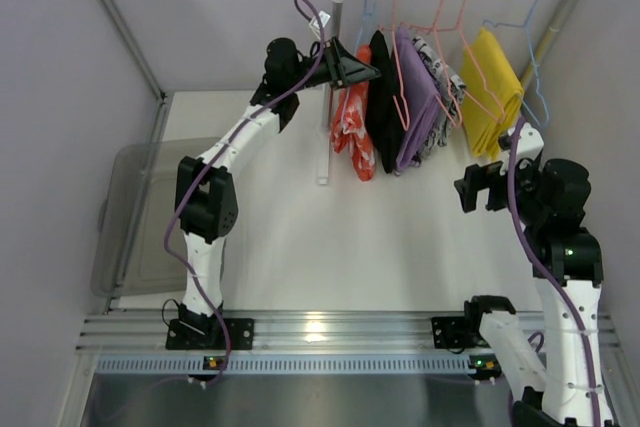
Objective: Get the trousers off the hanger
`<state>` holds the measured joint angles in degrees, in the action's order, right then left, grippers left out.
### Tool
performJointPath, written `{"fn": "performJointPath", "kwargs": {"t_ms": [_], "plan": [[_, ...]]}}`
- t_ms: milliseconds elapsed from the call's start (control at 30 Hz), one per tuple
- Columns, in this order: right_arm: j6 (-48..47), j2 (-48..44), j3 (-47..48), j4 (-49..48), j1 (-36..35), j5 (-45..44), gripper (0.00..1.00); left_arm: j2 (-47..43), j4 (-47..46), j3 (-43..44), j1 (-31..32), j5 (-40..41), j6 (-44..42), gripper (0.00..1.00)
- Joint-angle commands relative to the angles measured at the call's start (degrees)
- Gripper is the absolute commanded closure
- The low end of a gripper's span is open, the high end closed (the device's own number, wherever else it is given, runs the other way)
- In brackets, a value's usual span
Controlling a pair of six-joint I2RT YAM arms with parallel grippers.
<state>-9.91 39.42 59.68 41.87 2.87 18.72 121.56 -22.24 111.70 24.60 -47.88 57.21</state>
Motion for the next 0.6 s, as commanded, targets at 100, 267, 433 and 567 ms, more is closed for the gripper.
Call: {"fn": "performJointPath", "kwargs": {"t_ms": [100,267,433,567], "plan": [[-0.5,-0.8,0.3,-0.1,0.4,0.3,0.01,-3.3,2.0,1.6,-0.9,-3.1,-2.9,0.57],[-0.4,-1.2,0.1,0.2,0.4,0.1,0.00,-3.3,2.6,1.7,-2.0,-4.9,-2.3,0.58],[0.2,-0.9,-0.3,0.0,0.4,0.4,0.00,-3.0,2.5,3.3,-2.5,-5.8,-1.6,0.58],[0.5,-0.7,-0.4,-0.1,0.4,0.4,0.00,-1.8,1.7,5.2,-2.5,-6.4,0.1,0.61]]}}
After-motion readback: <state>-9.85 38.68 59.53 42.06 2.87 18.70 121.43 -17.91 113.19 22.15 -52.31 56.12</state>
